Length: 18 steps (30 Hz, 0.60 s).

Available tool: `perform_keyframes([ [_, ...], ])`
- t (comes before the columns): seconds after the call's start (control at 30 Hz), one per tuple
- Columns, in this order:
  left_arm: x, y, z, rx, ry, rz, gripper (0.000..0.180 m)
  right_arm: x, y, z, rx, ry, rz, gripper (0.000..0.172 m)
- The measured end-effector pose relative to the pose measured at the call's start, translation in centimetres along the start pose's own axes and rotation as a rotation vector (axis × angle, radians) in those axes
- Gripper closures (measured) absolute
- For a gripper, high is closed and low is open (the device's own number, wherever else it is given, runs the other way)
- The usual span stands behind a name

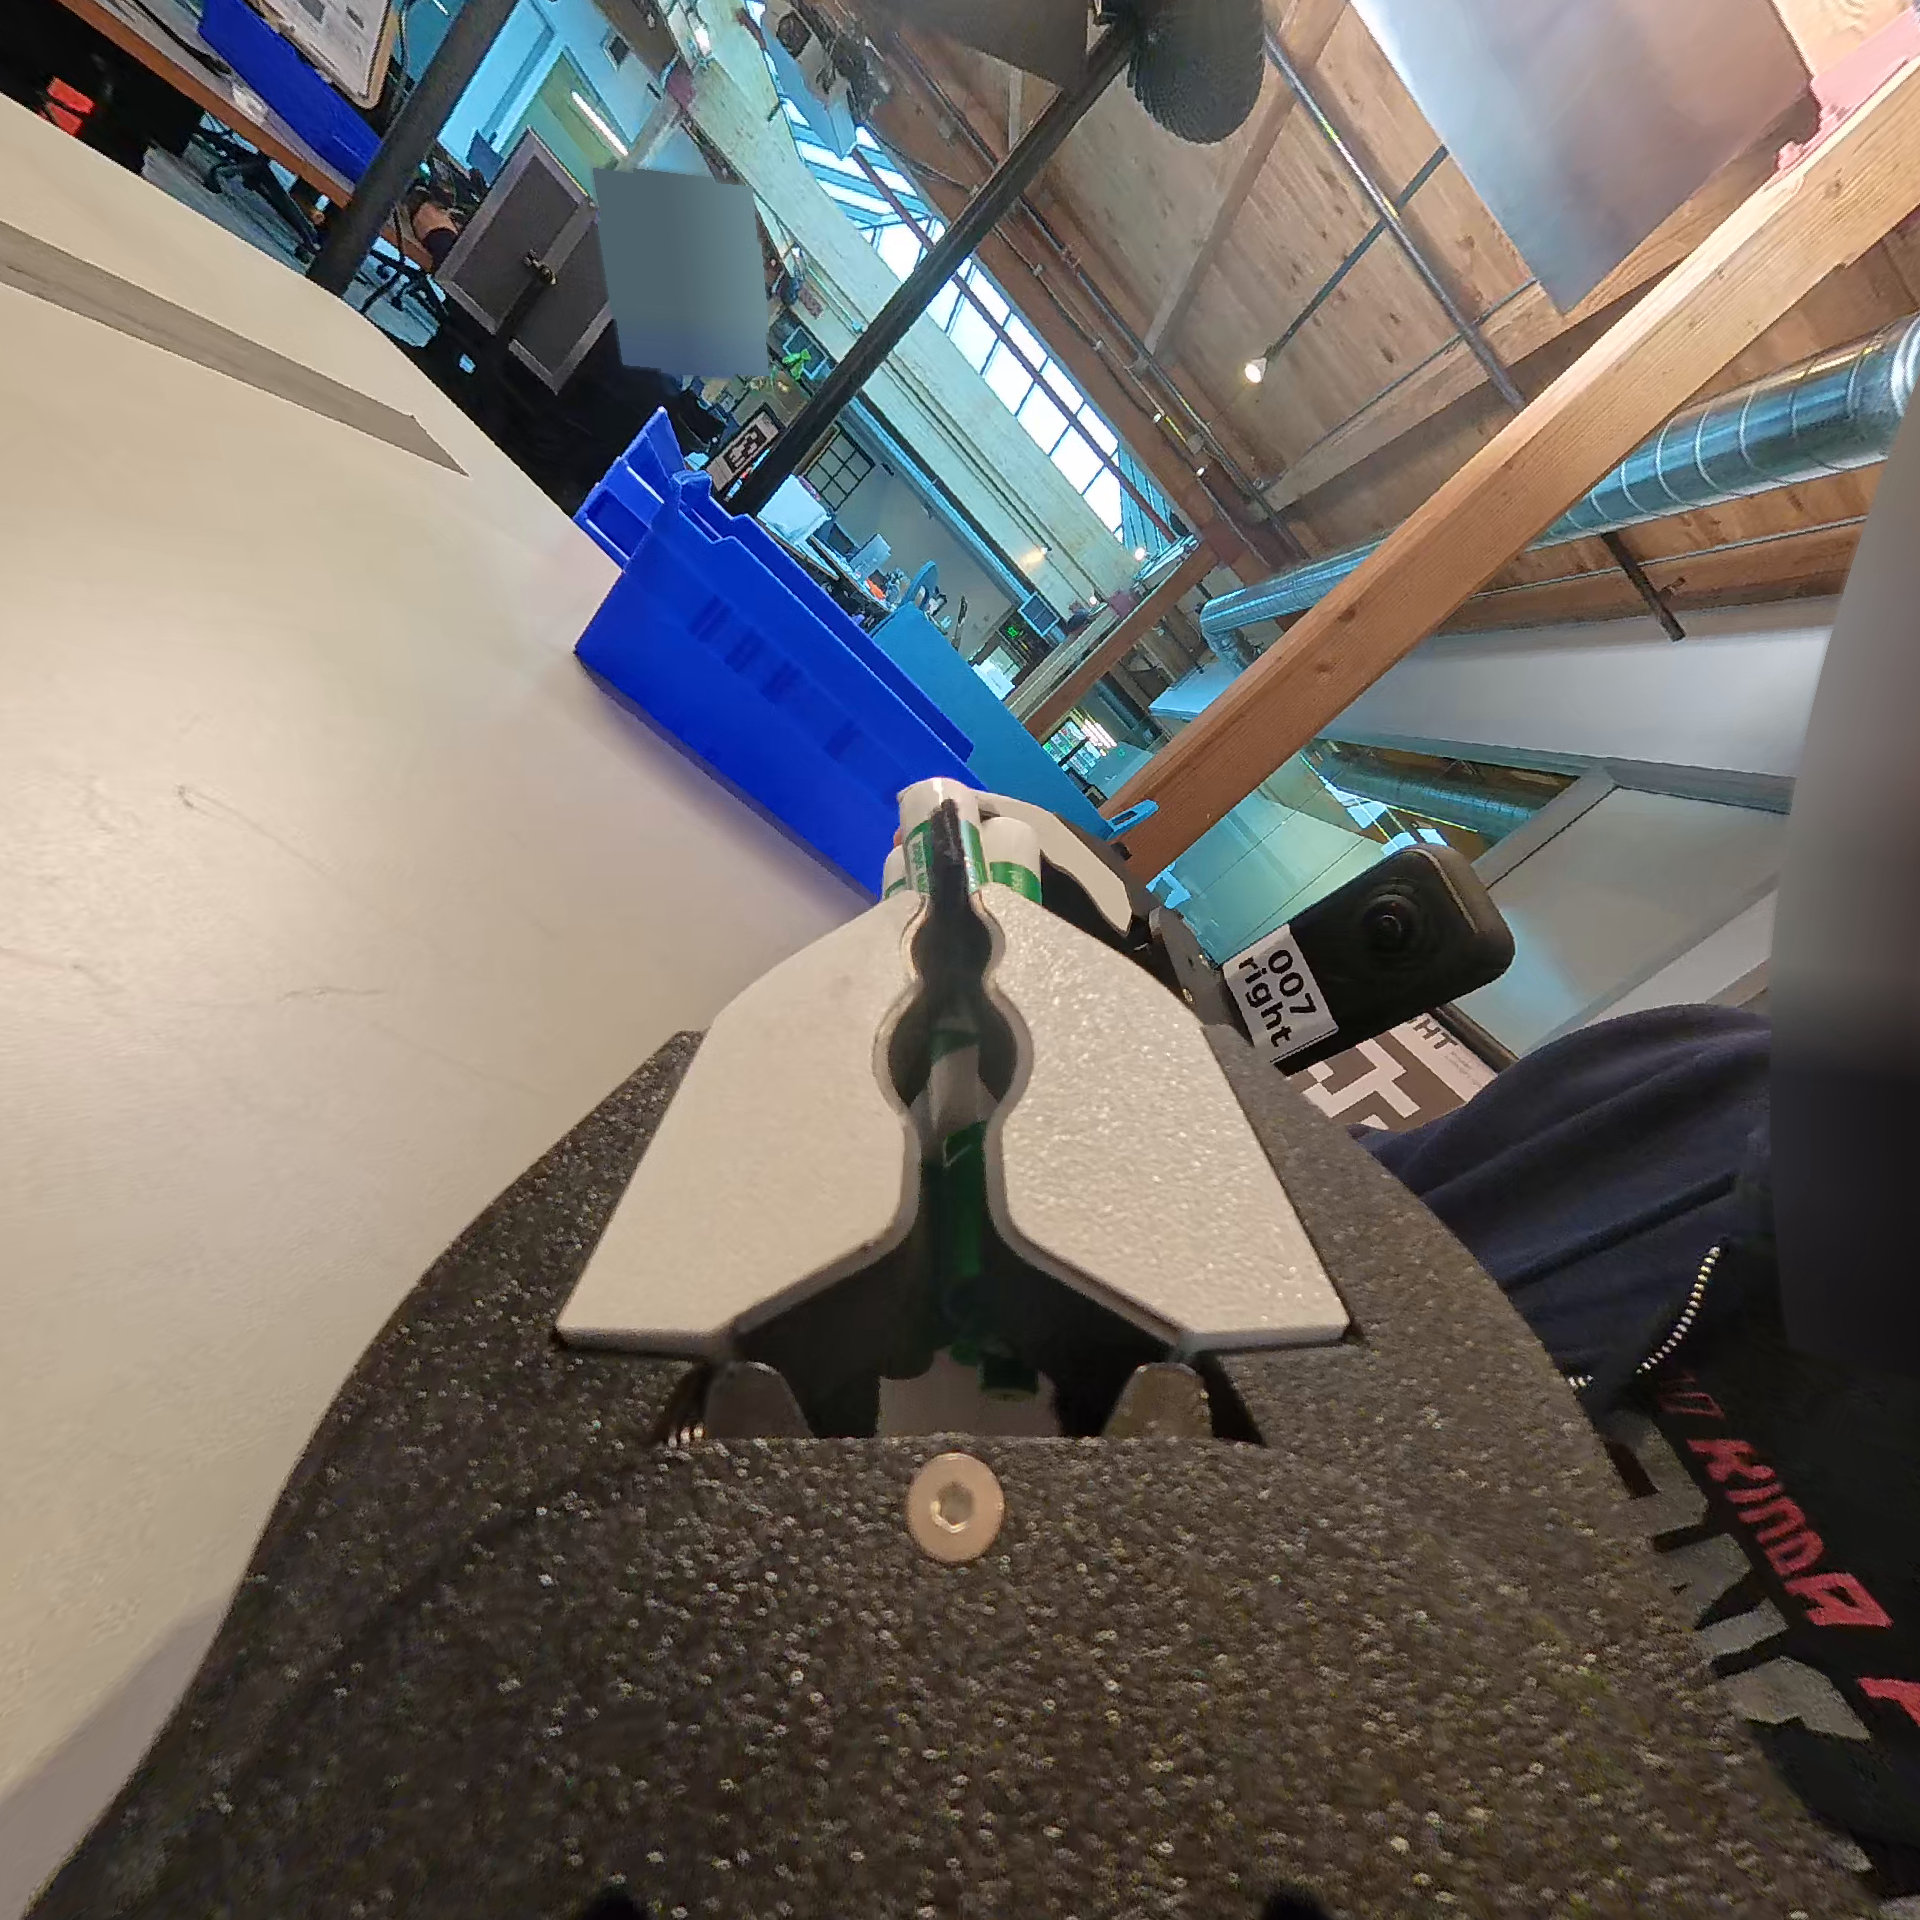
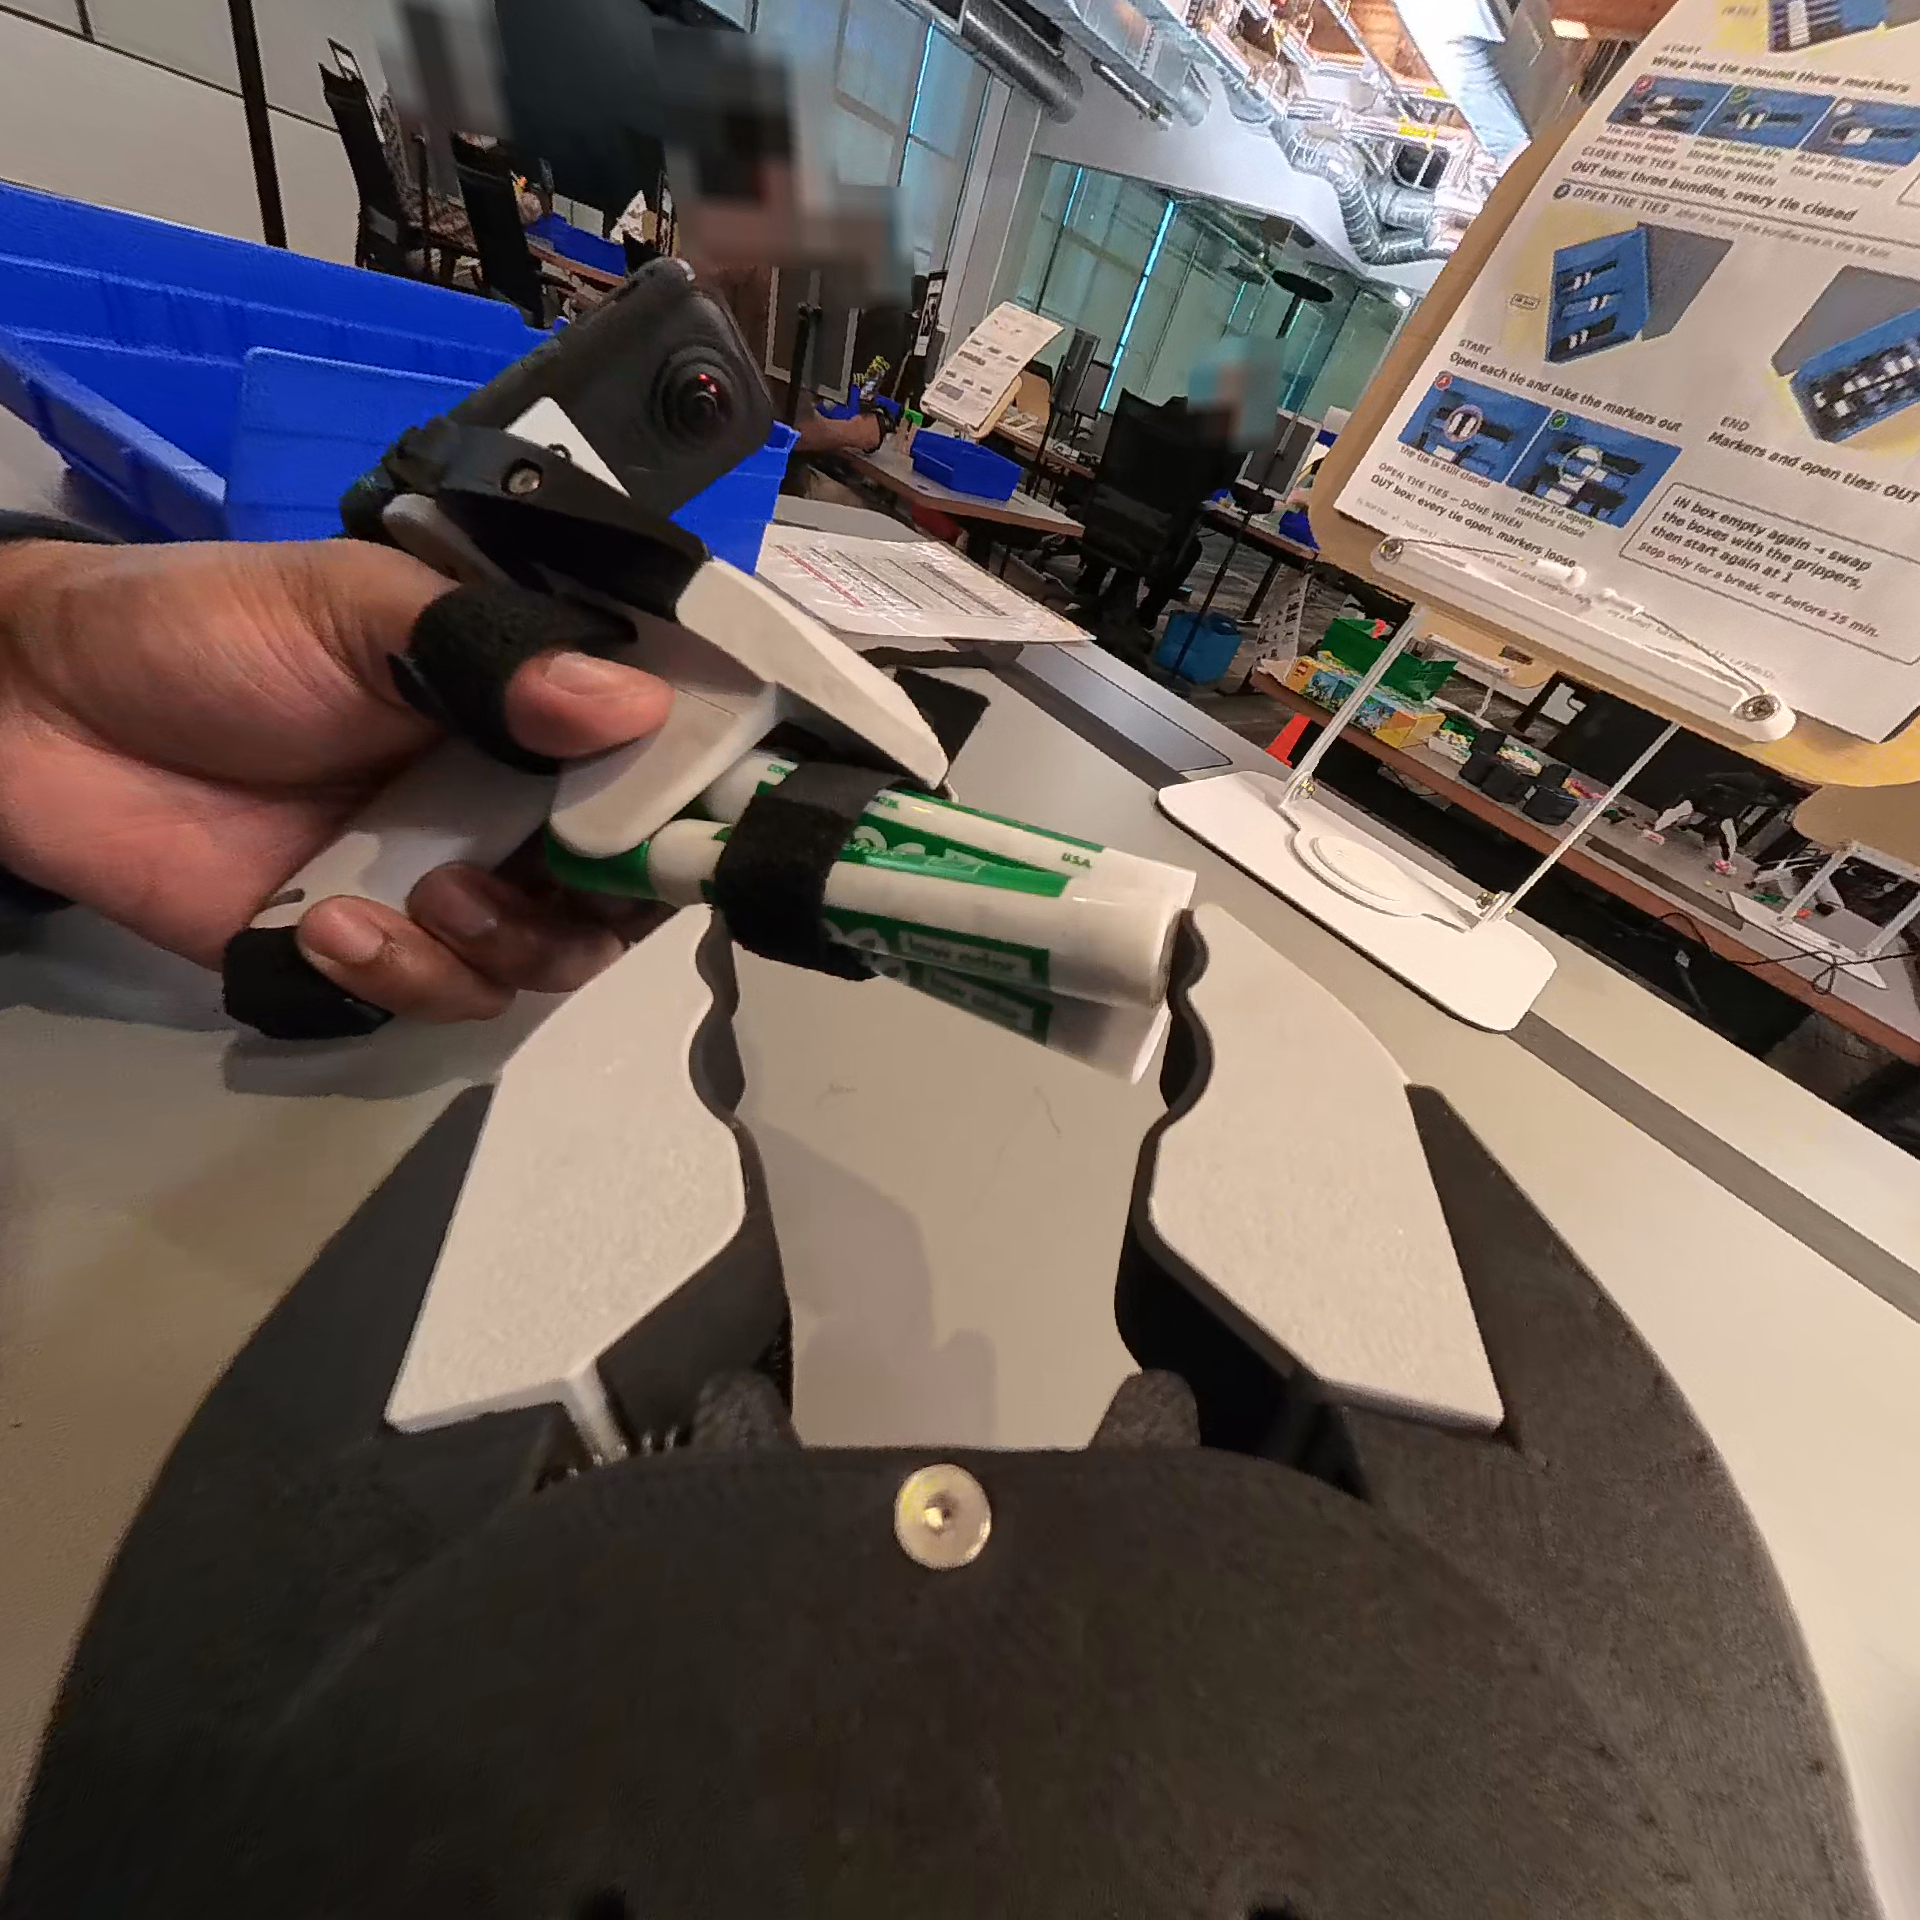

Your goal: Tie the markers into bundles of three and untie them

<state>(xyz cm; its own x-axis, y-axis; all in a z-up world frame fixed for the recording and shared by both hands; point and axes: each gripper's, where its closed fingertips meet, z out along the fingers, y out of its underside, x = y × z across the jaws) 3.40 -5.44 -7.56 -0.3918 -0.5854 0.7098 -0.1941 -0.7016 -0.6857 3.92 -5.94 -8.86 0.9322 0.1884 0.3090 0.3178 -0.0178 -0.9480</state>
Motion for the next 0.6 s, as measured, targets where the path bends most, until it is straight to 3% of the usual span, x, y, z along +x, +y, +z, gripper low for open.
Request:
perform_keyframes([
  [0.23, 0.1, 0.1, 0.0, -0.023, -0.007, 0.056, 0.176, -0.1, 0.2, -0.2, -0.009, -0.014, -0.019, 0.094],
  [0.33, -0.1, 0.0, -0.2, -0.055, -0.013, 0.094, 0.176, 0.1, 0.6, -0.6, -0.021, -0.042, -0.022, 0.103],
  [0.6, -0.2, 0.3, -0.3, -0.140, -0.052, 0.326, 0.176, 0.5, -1.2, -1.7, 0.014, -0.227, 0.217, 0.097],
])
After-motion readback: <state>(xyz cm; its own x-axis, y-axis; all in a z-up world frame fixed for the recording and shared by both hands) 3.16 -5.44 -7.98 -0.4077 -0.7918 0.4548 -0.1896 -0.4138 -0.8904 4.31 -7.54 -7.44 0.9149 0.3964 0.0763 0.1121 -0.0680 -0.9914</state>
